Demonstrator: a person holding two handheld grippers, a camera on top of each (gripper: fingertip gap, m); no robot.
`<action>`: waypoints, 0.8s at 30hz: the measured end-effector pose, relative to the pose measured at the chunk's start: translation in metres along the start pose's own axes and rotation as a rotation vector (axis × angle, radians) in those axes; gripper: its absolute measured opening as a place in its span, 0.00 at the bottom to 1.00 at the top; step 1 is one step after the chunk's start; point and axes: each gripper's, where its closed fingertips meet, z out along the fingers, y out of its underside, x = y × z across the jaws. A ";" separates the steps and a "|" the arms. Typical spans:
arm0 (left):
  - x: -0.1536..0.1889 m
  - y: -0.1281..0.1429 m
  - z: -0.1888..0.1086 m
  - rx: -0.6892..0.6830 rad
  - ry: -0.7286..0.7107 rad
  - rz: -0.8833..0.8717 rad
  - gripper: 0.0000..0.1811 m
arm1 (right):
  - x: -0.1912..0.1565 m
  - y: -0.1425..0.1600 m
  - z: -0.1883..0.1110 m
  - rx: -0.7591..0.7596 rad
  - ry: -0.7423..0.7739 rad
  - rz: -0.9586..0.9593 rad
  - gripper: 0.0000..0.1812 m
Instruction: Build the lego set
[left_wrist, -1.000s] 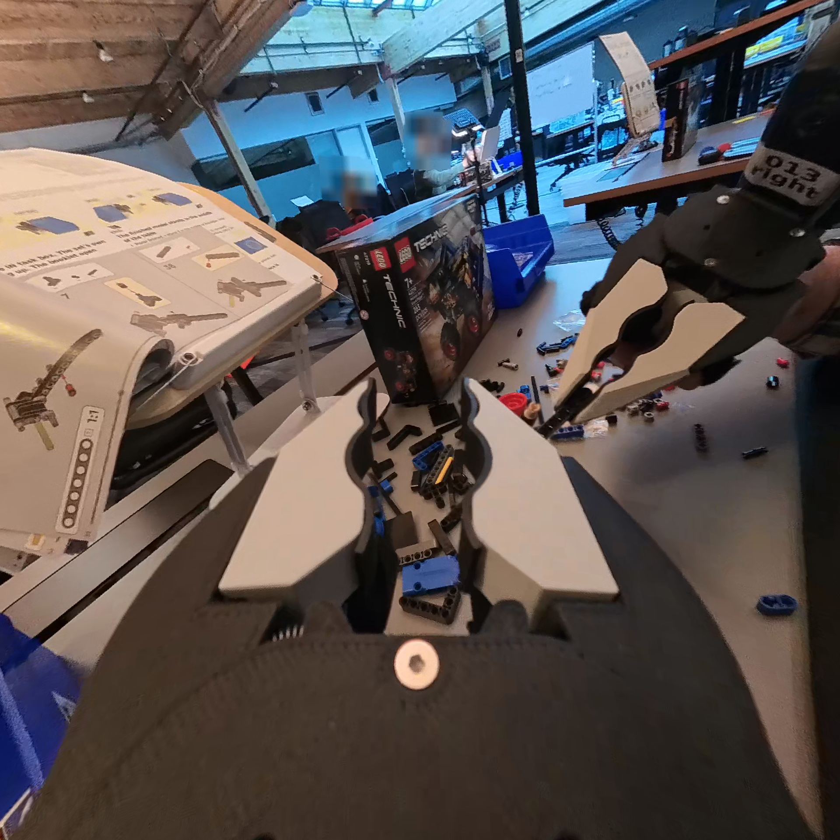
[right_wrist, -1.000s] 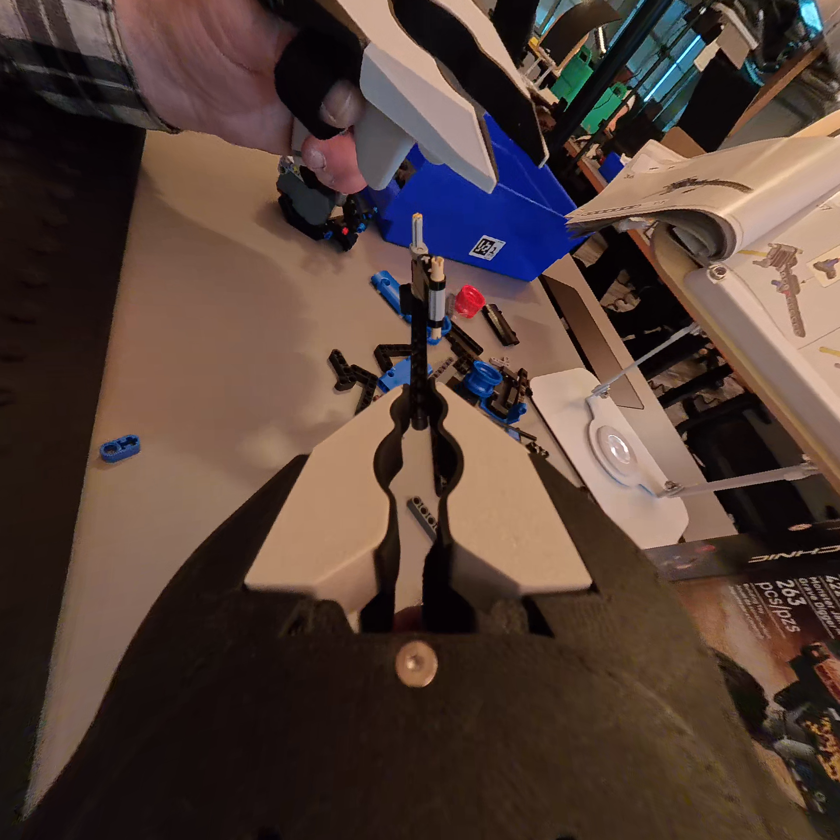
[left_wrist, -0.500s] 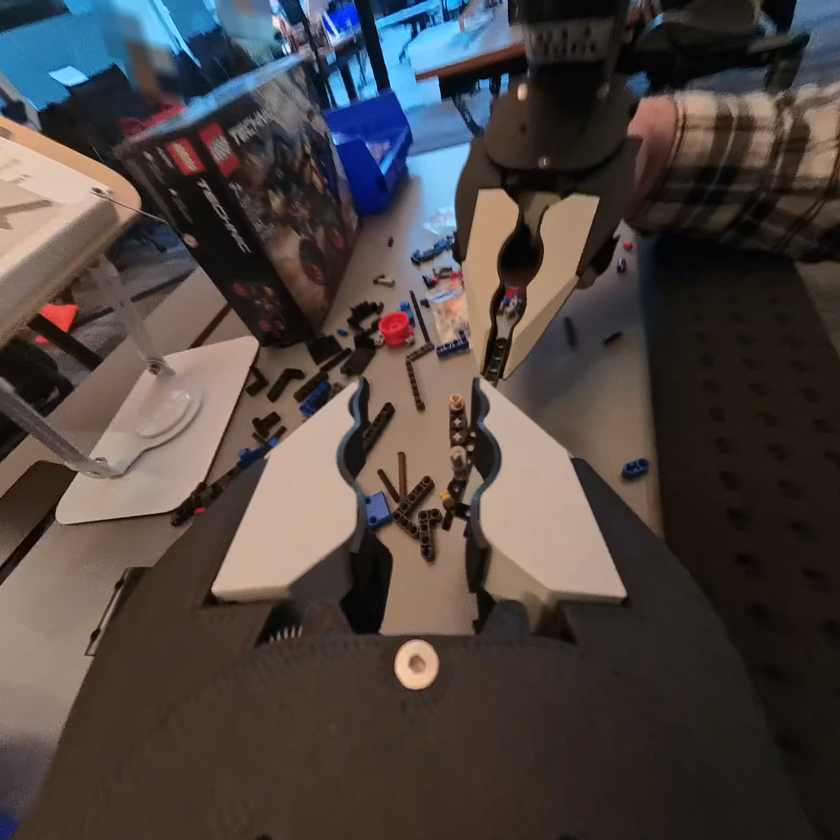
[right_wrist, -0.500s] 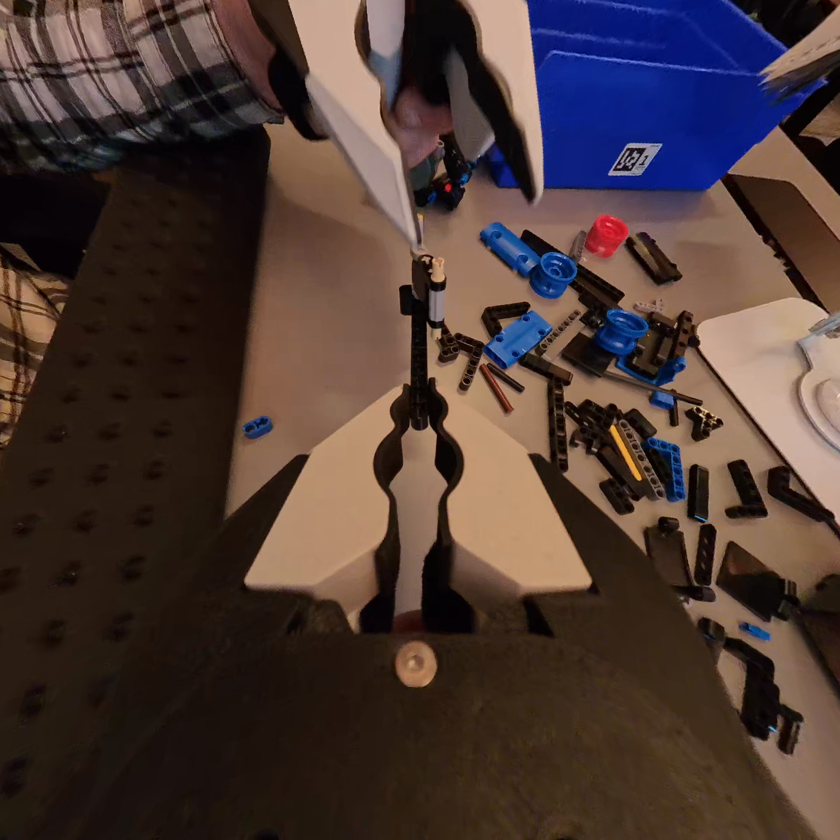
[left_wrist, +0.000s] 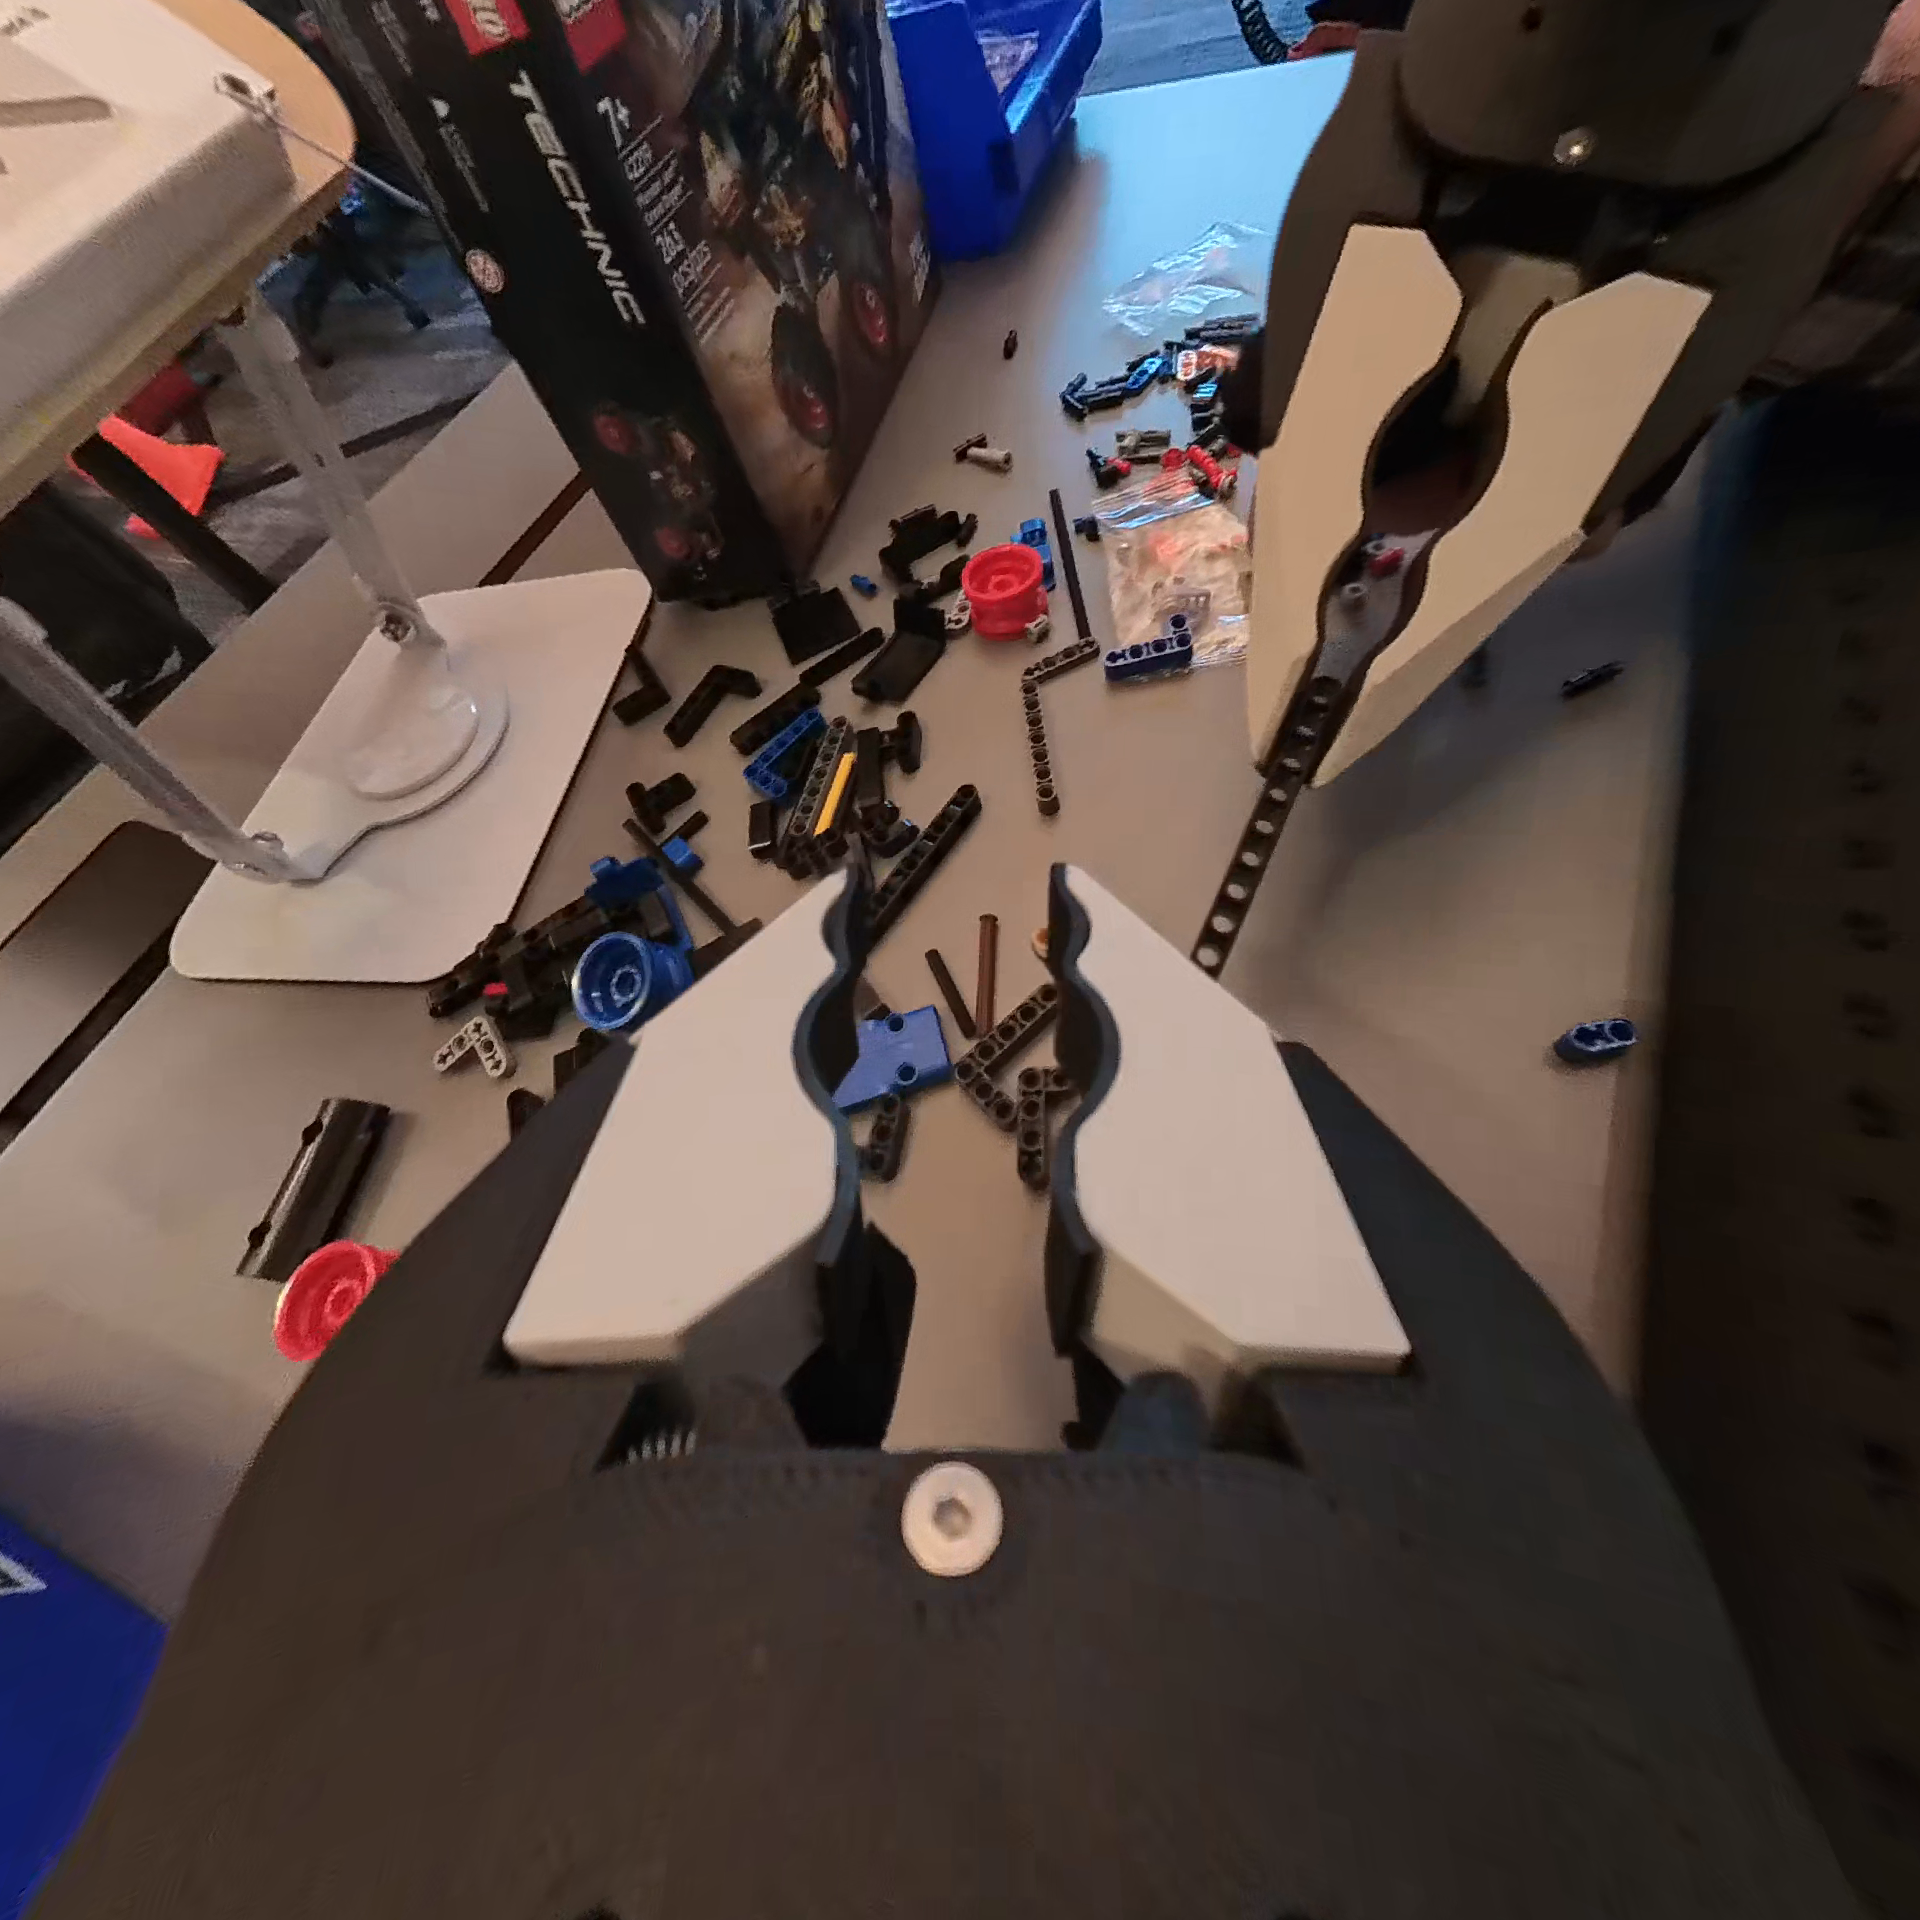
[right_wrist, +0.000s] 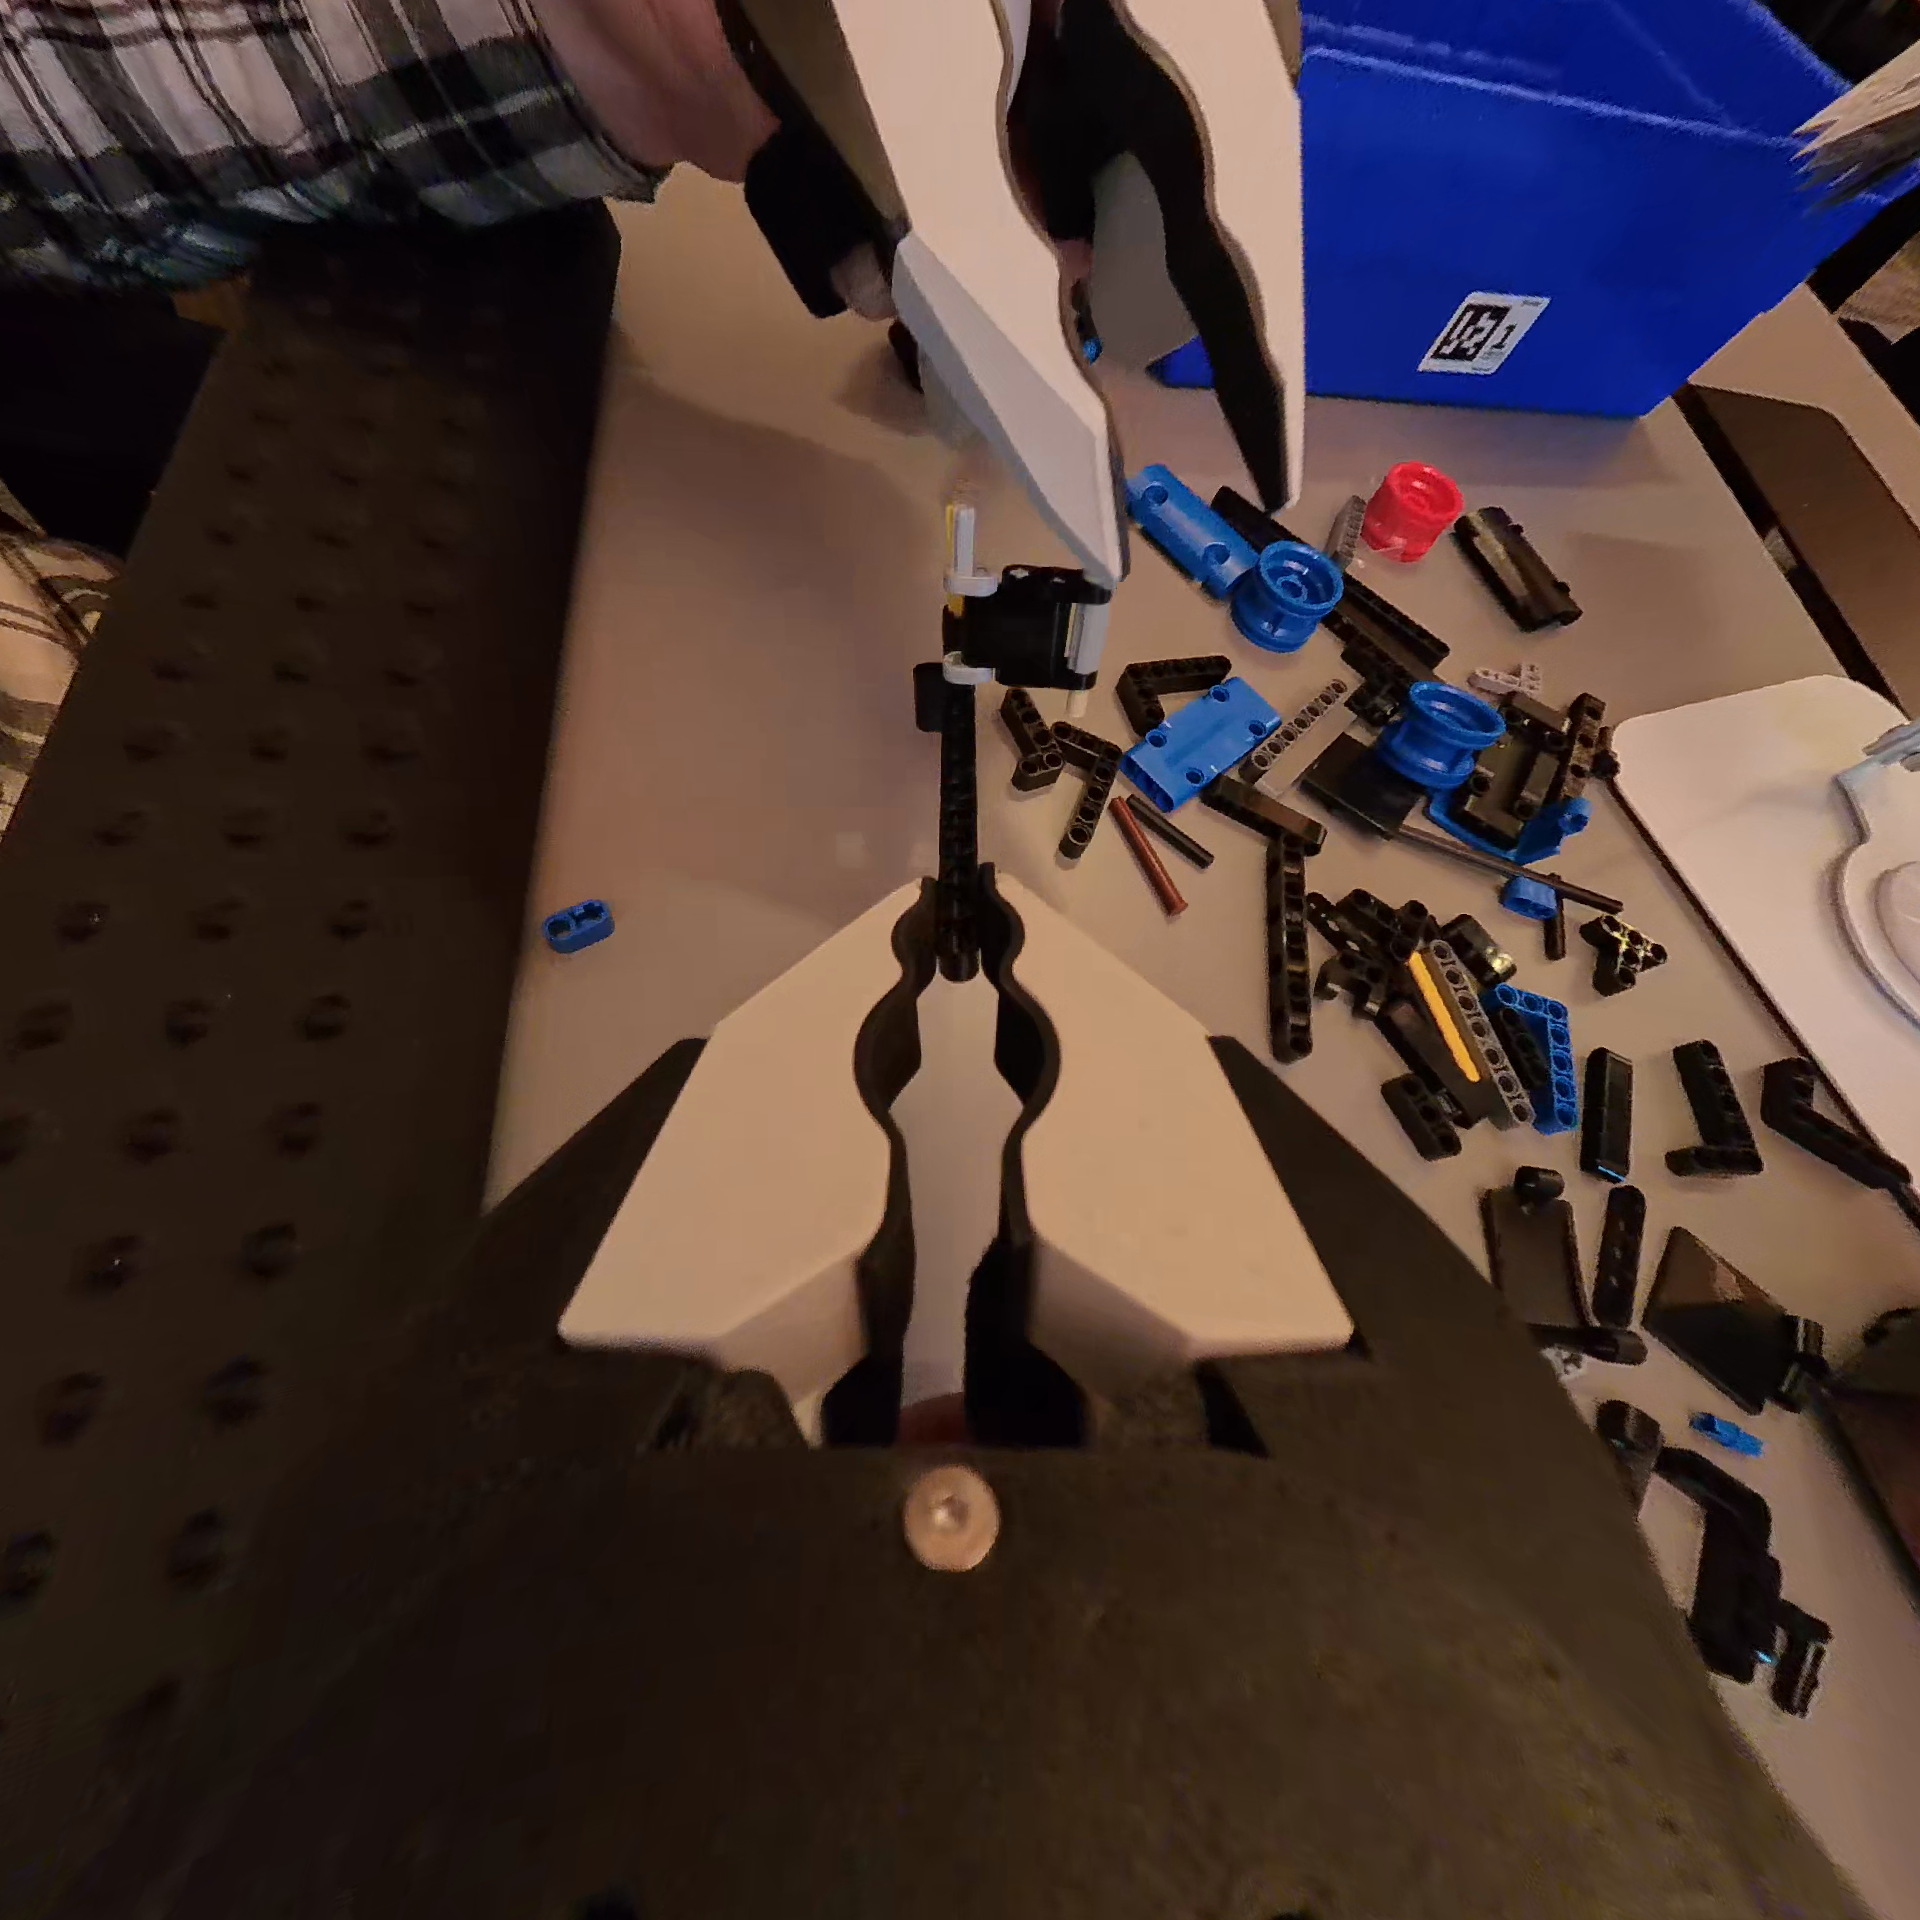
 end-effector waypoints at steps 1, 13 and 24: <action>-0.004 0.000 -0.001 -0.001 -0.021 -0.011 0.17 | 0.000 0.002 0.001 -0.009 -0.002 -0.001 0.03; 0.011 0.004 -0.008 0.002 0.073 -0.055 0.16 | -0.004 0.008 0.006 -0.012 -0.044 0.038 0.04; 0.046 0.013 -0.021 0.004 0.244 -0.001 0.25 | -0.004 0.011 0.006 -0.014 -0.040 0.025 0.03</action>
